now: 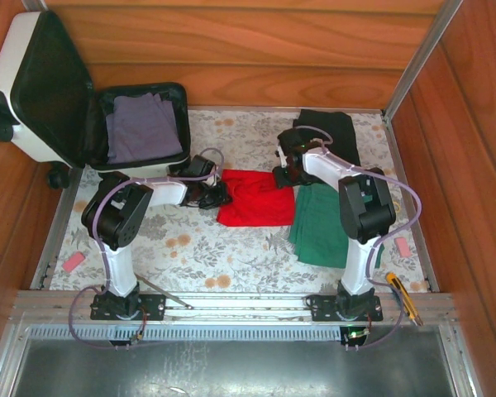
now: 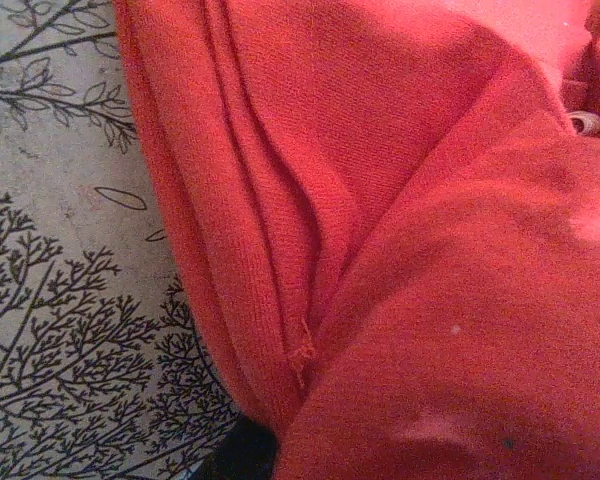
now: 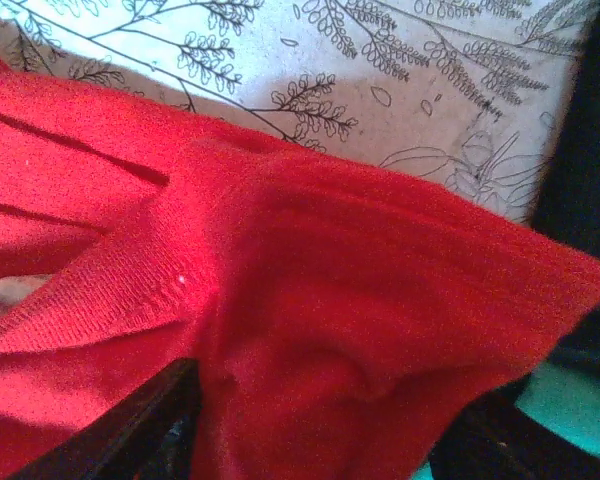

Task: Pack the luggage

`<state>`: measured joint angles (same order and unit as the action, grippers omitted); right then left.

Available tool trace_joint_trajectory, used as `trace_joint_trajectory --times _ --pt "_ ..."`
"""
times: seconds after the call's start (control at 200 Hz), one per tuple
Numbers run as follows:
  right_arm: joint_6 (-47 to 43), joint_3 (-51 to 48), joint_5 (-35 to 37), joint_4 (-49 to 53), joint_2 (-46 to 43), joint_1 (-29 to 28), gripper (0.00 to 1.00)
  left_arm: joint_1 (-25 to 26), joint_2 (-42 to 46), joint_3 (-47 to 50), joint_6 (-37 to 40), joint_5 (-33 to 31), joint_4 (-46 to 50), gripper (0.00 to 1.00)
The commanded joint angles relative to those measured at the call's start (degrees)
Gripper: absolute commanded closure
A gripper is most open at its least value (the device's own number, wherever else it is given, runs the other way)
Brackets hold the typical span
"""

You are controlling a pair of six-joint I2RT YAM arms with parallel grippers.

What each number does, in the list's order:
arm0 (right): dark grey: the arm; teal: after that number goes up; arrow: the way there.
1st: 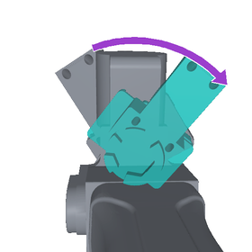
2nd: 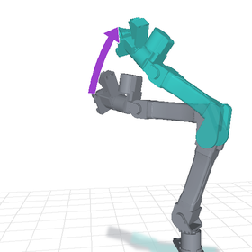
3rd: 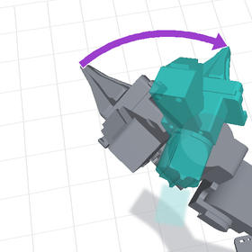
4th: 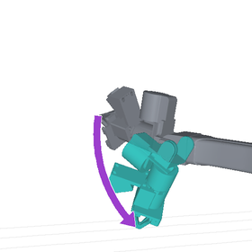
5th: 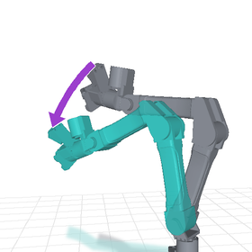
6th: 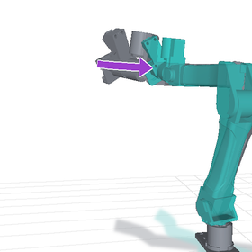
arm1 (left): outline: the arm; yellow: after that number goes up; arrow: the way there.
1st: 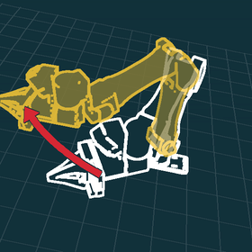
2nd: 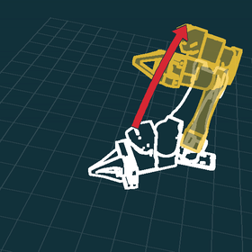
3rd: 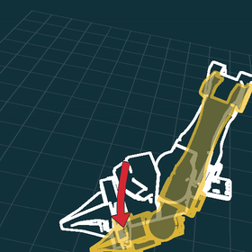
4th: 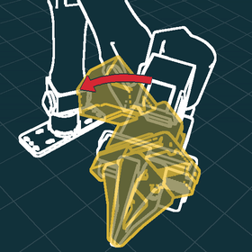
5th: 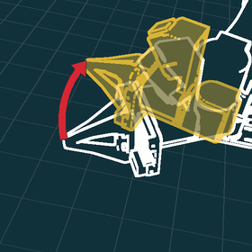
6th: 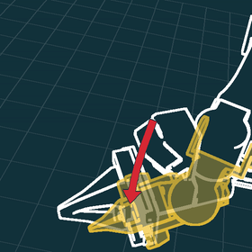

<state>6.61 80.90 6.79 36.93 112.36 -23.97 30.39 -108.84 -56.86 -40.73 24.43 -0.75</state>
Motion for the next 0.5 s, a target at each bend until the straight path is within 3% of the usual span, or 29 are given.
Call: trace_joint_trajectory --times 0.0,0.3,0.355,0.495 --pt "3.3 2.5 1.3 4.9 -1.7 0.5 0.33 -0.5 -0.8 -2.5 -0.6 -0.9 6.4 1.00" --pt "-2.9 -1.4 4.6 6.5 -14.0 0.9 0.27 -0.6 -1.3 -1.8 -1.4 -1.8 5.9 1.00" --pt "-4.1 -1.7 1.3 7.7 -15.8 0.9 0.28 -0.6 -1.2 -1.6 -1.3 -2.0 5.9 1.00" --pt "-5.1 -4.1 -16.9 8.4 -20.7 -0.4 0.37 -0.7 -1.1 -1.1 -1.6 -2.4 5.5 1.00"
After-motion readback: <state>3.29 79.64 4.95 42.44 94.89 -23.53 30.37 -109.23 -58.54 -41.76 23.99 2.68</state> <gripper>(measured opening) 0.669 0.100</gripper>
